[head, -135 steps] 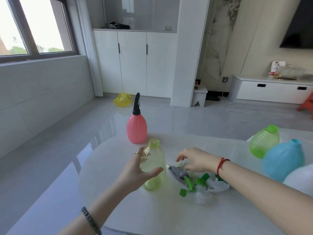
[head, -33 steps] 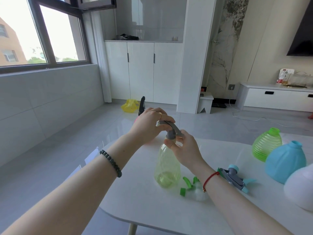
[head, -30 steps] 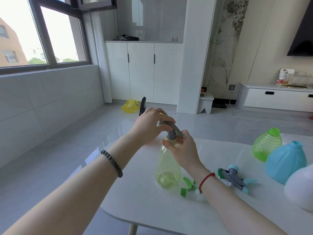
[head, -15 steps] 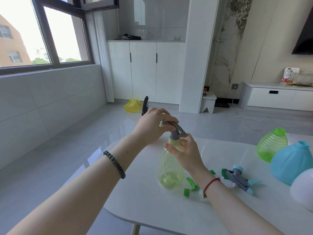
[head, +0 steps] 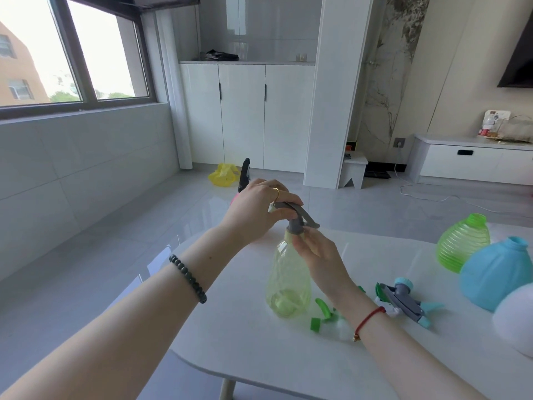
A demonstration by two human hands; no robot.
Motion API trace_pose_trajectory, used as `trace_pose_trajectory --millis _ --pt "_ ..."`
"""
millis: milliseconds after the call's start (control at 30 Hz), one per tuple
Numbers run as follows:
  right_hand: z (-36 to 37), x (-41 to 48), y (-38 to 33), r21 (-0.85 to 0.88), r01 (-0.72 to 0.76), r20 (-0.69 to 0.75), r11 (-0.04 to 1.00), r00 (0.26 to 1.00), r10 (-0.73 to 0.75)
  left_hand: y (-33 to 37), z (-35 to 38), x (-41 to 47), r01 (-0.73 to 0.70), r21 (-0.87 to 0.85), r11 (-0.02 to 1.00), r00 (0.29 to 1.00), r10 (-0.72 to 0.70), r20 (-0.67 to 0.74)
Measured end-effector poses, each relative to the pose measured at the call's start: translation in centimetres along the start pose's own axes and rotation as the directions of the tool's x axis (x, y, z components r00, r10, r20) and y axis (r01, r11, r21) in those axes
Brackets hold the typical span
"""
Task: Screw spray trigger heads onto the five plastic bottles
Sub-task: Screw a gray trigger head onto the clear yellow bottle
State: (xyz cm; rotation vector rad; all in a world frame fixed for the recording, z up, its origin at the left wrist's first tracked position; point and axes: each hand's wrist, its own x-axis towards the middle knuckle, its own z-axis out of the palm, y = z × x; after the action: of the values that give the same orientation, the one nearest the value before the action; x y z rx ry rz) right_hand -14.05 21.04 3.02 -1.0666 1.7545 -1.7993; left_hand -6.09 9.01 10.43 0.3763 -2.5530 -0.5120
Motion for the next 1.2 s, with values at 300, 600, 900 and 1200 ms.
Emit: trace_pose_trajectory --millis 300,600,900,1200 --pt "-0.4 0.7 0.2 -0.055 -0.014 0.061 0.998 0.998 0.017 0.1 0.1 -0.1 -0.003 -0.014 1.0 1.0 0.002 -0.015" --pt "-0.7 1.5 -0.9 -0.169 -0.007 0.15 0.986 0.988 0.033 0.3 0.6 -0.3 -0.012 -0.077 0.997 0.999 0.009 -0.036" --pt "0.0 1.0 -1.2 -0.192 -0.045 -0.062 0.98 0.998 0.033 0.4 0.4 -0.4 -0.017 -0.088 0.996 1.0 0.014 -0.025" --pt "-1.1 0.7 -1.4 -0.122 -0.094 0.064 0.988 0.993 0.103 0.8 0.2 -0.6 -0.023 -0.071 0.997 0.999 0.021 -0.025"
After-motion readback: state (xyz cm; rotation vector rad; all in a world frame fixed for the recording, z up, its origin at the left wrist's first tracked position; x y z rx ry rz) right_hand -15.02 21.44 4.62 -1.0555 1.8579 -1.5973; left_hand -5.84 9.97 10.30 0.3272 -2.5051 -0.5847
